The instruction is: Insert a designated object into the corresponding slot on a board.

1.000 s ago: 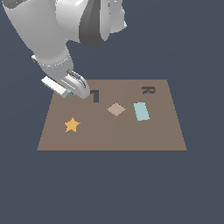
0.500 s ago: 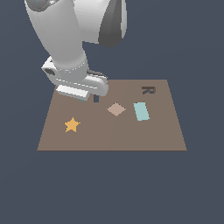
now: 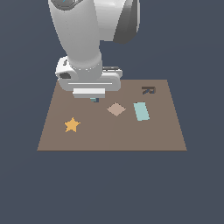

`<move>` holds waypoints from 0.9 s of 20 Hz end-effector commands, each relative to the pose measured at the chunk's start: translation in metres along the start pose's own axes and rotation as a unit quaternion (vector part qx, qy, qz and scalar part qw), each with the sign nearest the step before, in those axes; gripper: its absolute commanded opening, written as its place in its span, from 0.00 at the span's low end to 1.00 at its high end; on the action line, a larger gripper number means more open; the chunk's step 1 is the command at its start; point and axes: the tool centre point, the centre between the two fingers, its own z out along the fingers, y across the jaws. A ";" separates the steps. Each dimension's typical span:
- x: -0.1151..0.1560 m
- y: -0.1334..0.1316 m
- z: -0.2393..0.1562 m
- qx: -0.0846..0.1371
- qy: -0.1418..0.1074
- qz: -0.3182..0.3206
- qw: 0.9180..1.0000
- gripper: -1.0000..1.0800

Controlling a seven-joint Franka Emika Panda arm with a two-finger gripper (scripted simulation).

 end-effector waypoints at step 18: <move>-0.002 -0.007 0.010 0.000 0.000 -0.027 1.000 0.96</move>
